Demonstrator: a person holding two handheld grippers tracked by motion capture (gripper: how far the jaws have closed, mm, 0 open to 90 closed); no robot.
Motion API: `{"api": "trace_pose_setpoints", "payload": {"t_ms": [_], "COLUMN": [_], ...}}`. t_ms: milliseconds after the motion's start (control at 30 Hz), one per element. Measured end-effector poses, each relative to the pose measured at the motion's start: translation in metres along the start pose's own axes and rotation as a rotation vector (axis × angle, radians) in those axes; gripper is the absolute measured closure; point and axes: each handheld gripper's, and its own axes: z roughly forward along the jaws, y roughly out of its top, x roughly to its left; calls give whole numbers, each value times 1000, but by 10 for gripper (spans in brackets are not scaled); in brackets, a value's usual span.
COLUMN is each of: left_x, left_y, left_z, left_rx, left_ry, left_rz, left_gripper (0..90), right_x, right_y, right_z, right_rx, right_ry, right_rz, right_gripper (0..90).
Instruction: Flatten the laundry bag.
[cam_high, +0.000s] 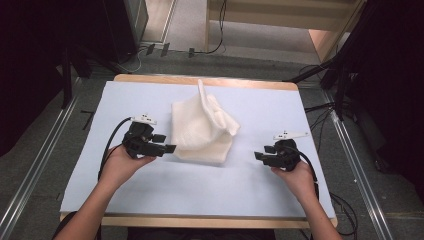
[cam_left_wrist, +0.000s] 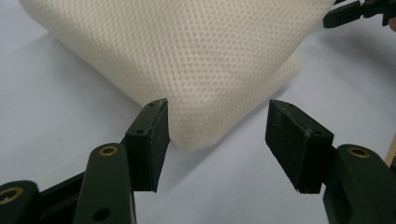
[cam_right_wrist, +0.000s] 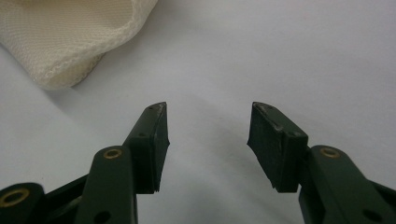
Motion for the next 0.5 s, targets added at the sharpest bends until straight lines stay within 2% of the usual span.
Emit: {"api": "trace_pose_setpoints", "payload": {"t_ms": [133, 333, 433, 500], "left_x": [-12, -24, -28, -34], "left_y": [9, 22, 29, 35], "left_z": [2, 7, 12, 16], "left_rx": [-11, -9, -10, -6], "left_ry": [-12, -39, -69, -68], "left_rz": [51, 71, 63, 79], "left_gripper": [383, 369, 375, 377], "right_x": [1, 1, 2, 2], "right_y": [0, 0, 0, 0], "right_z": [1, 1, 1, 1], "right_rx": [4, 10, 14, 10], "right_ry": [-1, 1, 4, 8], "right_rz": [-3, -4, -3, -5], "right_gripper": [488, 488, 487, 487]}}
